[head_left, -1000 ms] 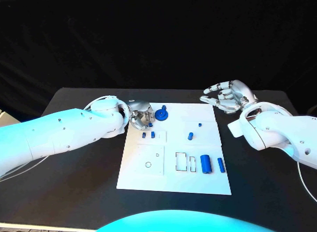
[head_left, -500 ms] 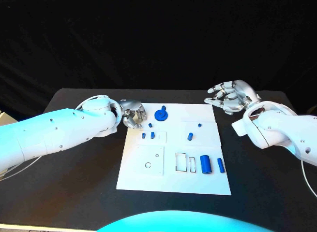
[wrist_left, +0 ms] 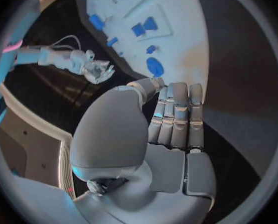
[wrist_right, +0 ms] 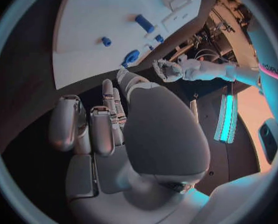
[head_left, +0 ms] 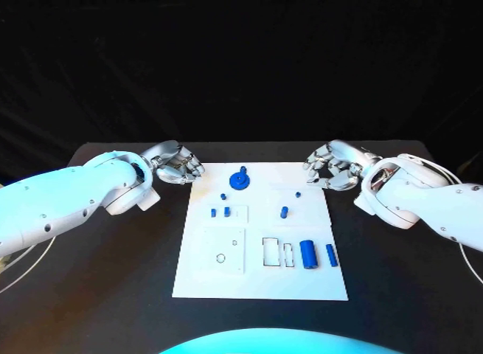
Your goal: Assemble the parts on the task board
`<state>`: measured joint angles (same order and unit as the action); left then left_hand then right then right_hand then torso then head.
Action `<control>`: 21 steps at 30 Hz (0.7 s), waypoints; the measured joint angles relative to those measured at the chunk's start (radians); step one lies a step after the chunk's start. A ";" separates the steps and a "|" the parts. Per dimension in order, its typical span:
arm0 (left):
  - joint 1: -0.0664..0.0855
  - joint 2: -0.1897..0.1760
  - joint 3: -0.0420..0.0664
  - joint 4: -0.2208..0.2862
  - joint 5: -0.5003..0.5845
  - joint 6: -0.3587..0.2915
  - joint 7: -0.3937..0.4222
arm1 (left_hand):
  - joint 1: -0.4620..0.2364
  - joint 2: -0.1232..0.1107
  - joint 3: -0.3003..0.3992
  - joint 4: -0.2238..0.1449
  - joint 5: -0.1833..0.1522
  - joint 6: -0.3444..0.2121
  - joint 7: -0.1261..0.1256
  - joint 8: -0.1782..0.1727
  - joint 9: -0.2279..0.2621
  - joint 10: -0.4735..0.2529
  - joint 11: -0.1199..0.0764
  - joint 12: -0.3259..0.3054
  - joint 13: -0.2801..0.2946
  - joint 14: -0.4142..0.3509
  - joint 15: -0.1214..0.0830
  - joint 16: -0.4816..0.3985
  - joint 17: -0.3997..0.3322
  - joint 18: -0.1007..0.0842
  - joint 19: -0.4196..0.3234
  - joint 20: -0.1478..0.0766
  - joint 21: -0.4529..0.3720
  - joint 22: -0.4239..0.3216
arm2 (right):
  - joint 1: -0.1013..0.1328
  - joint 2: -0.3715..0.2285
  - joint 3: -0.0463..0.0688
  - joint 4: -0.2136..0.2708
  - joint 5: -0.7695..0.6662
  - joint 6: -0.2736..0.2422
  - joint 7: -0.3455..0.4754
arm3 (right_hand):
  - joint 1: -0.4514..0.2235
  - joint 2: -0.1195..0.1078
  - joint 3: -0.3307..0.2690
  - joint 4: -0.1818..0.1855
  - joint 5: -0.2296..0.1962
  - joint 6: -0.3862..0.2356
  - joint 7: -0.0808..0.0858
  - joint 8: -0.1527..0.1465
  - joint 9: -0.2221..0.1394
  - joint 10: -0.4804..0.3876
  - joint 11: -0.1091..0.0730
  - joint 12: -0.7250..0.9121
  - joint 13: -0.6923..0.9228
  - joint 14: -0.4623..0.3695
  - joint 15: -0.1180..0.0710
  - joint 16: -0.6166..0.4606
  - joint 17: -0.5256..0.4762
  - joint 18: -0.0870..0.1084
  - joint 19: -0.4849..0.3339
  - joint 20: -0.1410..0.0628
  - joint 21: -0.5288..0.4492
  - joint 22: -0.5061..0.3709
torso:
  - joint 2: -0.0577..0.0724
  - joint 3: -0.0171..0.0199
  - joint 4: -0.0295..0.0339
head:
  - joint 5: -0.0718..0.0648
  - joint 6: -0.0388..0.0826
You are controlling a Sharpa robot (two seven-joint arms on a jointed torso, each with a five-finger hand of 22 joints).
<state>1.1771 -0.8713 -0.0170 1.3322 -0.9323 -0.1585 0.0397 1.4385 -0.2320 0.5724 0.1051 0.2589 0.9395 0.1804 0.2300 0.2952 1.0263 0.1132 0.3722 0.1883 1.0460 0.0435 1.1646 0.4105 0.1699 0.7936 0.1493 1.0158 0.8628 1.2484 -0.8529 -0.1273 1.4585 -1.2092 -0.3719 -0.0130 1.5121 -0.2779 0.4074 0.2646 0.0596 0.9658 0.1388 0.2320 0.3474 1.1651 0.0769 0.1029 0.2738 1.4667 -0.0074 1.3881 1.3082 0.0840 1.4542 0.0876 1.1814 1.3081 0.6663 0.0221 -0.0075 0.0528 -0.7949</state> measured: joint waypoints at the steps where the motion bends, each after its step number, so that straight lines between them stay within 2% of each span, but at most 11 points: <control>1: 0.000 -0.011 0.000 0.011 0.085 0.000 0.031 | -0.008 -0.002 -0.006 0.005 0.000 -0.005 -0.002 0.001 0.000 -0.005 0.002 0.005 0.001 -0.010 0.003 -0.012 -0.006 0.000 -0.007 0.004 -0.013 -0.007 | 0.000 0.002 0.000 0.003 -0.047 0.013 -0.012 | 0.000 0.000 0.000 0.000 0.000 0.000 0.000 0.000 0.000 0.000 0.000 0.000 -0.003 0.000 0.000 0.000 0.000 0.000 0.000 0.000 0.001 0.000 | 0.000 0.0000 0.0004 | -0.004 0.001; 3: 0.000 -0.026 0.000 0.030 0.202 0.003 0.076 | -0.024 -0.013 -0.028 0.015 0.000 -0.008 -0.003 0.006 0.000 -0.011 0.003 0.011 0.004 -0.036 0.007 -0.038 -0.016 0.000 -0.021 0.010 -0.045 -0.025 | 0.000 0.007 0.000 0.007 -0.112 0.031 -0.029 | -0.007 -0.007 0.000 0.000 0.000 0.002 -0.002 0.000 0.000 0.000 0.000 -0.011 -0.011 0.000 0.000 0.000 0.000 0.000 0.000 0.000 0.001 0.000 | 0.001 0.0000 0.0011 | -0.011 0.003; 5: 0.000 -0.042 0.001 0.053 0.324 0.009 0.124 | -0.035 -0.014 -0.044 0.026 0.000 -0.016 -0.002 0.014 0.001 -0.019 0.005 0.021 0.006 -0.056 0.010 -0.059 -0.024 0.000 -0.029 0.019 -0.078 -0.044 | 0.000 0.012 0.000 0.011 -0.182 0.048 -0.051 | -0.007 -0.007 0.000 0.000 0.000 0.004 -0.003 0.000 0.000 -0.002 0.002 -0.017 -0.018 0.000 0.000 0.000 0.000 0.000 0.000 0.000 0.001 0.000 | 0.001 -0.0006 0.0022 | -0.017 0.004; 7: 0.000 -0.054 0.001 0.071 0.409 0.015 0.159 | -0.036 -0.016 -0.057 0.034 0.000 -0.018 -0.004 0.017 0.001 -0.024 0.003 0.026 0.006 -0.069 0.015 -0.078 -0.032 0.000 -0.031 0.021 -0.109 -0.064 | 0.000 0.018 0.000 0.014 -0.234 0.060 -0.069 | -0.012 -0.012 -0.004 -0.004 0.000 0.004 -0.003 -0.002 -0.001 -0.008 0.007 -0.023 -0.024 0.000 0.000 0.000 0.000 0.000 0.000 0.000 0.001 0.000 | 0.001 -0.0012 0.0029 | -0.021 0.004; 9: -0.001 -0.067 0.001 0.087 0.493 0.022 0.194 | -0.036 -0.016 -0.065 0.043 0.000 -0.018 -0.004 0.023 0.001 -0.028 0.007 0.034 0.008 -0.080 0.016 -0.092 -0.037 0.000 -0.034 0.024 -0.131 -0.078 | 0.000 0.027 -0.001 0.016 -0.285 0.072 -0.088 | -0.012 -0.012 -0.009 -0.008 0.000 0.005 -0.002 -0.004 -0.002 -0.014 0.004 -0.024 -0.028 0.000 0.000 0.000 0.000 0.000 0.000 0.000 0.001 0.000 | 0.001 -0.0018 0.0032 | -0.025 0.004; 13: -0.001 -0.079 0.001 0.105 0.601 0.032 0.241 | -0.036 -0.016 -0.065 0.043 0.000 -0.018 -0.004 0.023 0.001 -0.028 0.007 0.034 0.008 -0.080 0.016 -0.093 -0.039 0.000 -0.034 0.024 -0.138 -0.085 | -0.001 0.044 -0.004 0.017 -0.356 0.091 -0.120 | -0.012 -0.012 -0.013 -0.012 0.000 0.005 -0.002 -0.004 -0.002 -0.015 0.004 -0.030 -0.033 -0.004 0.004 0.006 0.000 0.000 0.000 0.000 0.009 0.000 | 0.001 -0.0024 0.0036 | -0.027 0.002; 15: -0.001 -0.082 0.001 0.110 0.639 0.035 0.259 | -0.036 -0.016 -0.065 0.043 0.000 -0.018 -0.004 0.023 0.001 -0.028 0.007 0.034 0.008 -0.080 0.016 -0.098 -0.040 0.000 -0.034 0.024 -0.138 -0.086 | -0.005 0.054 -0.005 0.015 -0.388 0.099 -0.139 | -0.012 -0.012 -0.013 -0.013 0.000 0.013 -0.011 -0.010 -0.004 -0.023 -0.004 -0.030 -0.042 -0.004 0.003 0.011 0.000 0.000 0.004 -0.004 0.016 0.000 | 0.001 -0.0031 0.0036 | -0.027 0.001; 16: -0.001 -0.083 0.001 0.111 0.653 0.036 0.265 | -0.036 -0.016 -0.065 0.043 0.000 -0.018 -0.004 0.023 0.001 -0.028 0.007 0.035 0.008 -0.080 0.016 -0.098 -0.040 0.000 -0.034 0.024 -0.142 -0.087 | -0.007 0.058 -0.006 0.013 -0.400 0.101 -0.146 | -0.012 -0.012 -0.013 -0.013 0.000 0.015 -0.024 -0.012 -0.005 -0.030 -0.013 -0.030 -0.049 -0.001 -0.006 0.011 0.000 0.000 0.009 -0.009 0.023 0.000 | 0.001 -0.0031 0.0036 | -0.026 0.001; 17: -0.001 -0.084 0.001 0.112 0.665 0.037 0.270 | -0.036 -0.016 -0.065 0.043 0.000 -0.018 -0.004 0.023 0.001 -0.028 0.007 0.038 0.008 -0.080 0.016 -0.098 -0.040 0.000 -0.034 0.024 -0.144 -0.088 | -0.009 0.062 -0.006 0.011 -0.411 0.103 -0.154 | -0.012 -0.011 -0.013 -0.013 0.000 0.017 -0.029 -0.012 -0.005 -0.029 -0.018 -0.030 -0.052 -0.001 -0.013 0.011 0.000 0.000 0.011 -0.011 0.028 0.000 | 0.000 -0.0034 0.0036 | -0.026 0.000; 21: -0.001 -0.088 0.001 0.116 0.702 0.038 0.289 | -0.036 -0.016 -0.065 0.043 0.000 -0.018 -0.004 0.027 0.002 -0.027 0.007 0.038 0.009 -0.080 0.016 -0.098 -0.041 0.000 -0.034 0.024 -0.144 -0.089 | -0.017 0.077 -0.007 0.001 -0.450 0.112 -0.183 | -0.019 -0.005 -0.013 -0.013 0.000 0.020 -0.032 -0.012 -0.005 -0.025 -0.022 -0.030 -0.060 0.000 -0.015 0.011 0.000 0.000 0.011 -0.011 0.037 0.000 | 0.000 -0.0037 0.0034 | -0.025 0.000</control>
<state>1.1756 -0.9594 -0.0165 1.4486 -0.2308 -0.1204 0.3292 1.4023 -0.2477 0.5076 0.1478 0.2589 0.9220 0.1766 0.2575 0.2974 0.9988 0.1198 0.4098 0.1971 0.9665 0.0591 1.0670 0.3694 0.1698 0.7592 0.1735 0.8721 0.7738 1.2311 -0.7763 -0.1347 1.4598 -1.6591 -0.2600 -0.1959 1.4934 -0.2830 0.3946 0.2521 0.0596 0.9862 0.1065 0.2203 0.3425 1.1398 0.0553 0.0731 0.2142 1.4666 -0.0219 1.3991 1.3079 0.0842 1.4647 0.0770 1.2181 1.3079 0.6667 0.0183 -0.0041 0.0279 -0.7949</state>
